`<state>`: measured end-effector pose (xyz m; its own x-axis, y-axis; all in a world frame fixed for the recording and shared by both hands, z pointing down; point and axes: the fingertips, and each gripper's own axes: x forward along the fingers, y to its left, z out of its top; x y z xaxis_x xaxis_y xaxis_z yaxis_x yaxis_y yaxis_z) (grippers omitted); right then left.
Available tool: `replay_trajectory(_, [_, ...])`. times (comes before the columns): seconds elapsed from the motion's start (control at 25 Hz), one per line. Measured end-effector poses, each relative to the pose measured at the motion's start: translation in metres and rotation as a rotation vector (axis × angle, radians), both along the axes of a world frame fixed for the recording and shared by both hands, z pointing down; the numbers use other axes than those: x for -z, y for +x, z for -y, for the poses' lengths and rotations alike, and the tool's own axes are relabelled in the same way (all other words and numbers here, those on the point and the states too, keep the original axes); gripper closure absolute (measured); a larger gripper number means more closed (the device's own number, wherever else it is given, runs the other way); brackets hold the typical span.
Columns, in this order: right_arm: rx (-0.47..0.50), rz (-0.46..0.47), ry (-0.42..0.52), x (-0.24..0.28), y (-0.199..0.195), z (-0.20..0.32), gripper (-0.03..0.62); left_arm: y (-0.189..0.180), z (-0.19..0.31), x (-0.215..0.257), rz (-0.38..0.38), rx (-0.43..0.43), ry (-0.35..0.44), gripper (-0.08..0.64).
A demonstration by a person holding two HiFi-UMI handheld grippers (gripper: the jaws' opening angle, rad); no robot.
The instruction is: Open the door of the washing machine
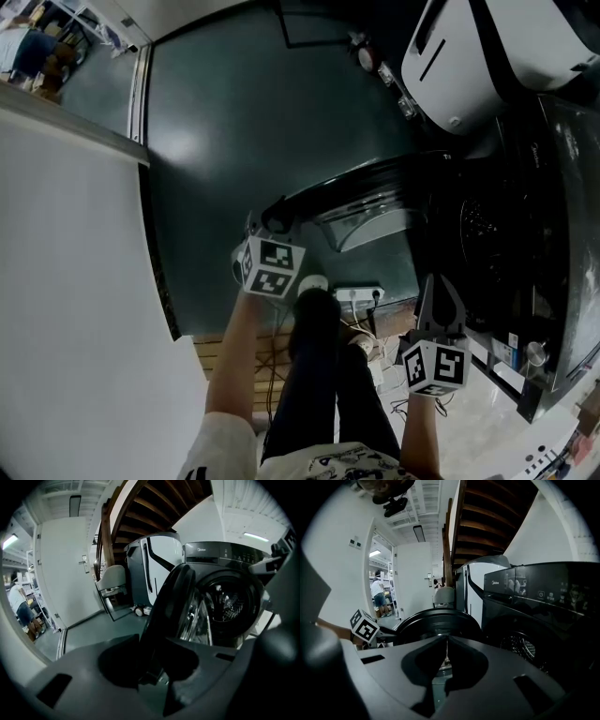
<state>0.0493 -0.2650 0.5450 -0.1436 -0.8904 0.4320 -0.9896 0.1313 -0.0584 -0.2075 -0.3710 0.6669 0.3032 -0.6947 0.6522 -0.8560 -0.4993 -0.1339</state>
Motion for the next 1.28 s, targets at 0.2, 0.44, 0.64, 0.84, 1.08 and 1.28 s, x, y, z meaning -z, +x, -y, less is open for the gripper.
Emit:
replay_trajectory(0.2, [-0.009, 0.001, -0.003, -0.003, -0.003, 0.013, 0.572, -0.009, 0.025, 0.002, 0.015, -0.015, 0.012, 0.463])
replay_trajectory(0.44, [-0.011, 0.003, -0.012, -0.008, -0.006, 0.026, 0.572, -0.026, 0.057, 0.009, -0.003, 0.007, 0.058, 0.475])
replay_trajectory(0.64, [-0.007, -0.005, -0.012, -0.01, -0.006, 0.037, 0.572, -0.033, 0.083, 0.008, 0.005, -0.011, 0.063, 0.481])
replay_trajectory(0.84, [-0.021, -0.009, -0.021, -0.014, -0.001, 0.044, 0.572, -0.035, 0.102, 0.008, 0.043, -0.039, 0.038, 0.482])
replay_trajectory(1.08, [-0.027, -0.009, -0.025, -0.018, 0.004, 0.048, 0.572, -0.035, 0.114, 0.008, 0.077, -0.044, 0.046, 0.482])
replay_trajectory(1.28, [-0.029, -0.007, -0.031, -0.02, 0.006, 0.049, 0.572, -0.035, 0.119, 0.008, 0.087, -0.041, 0.049, 0.482])
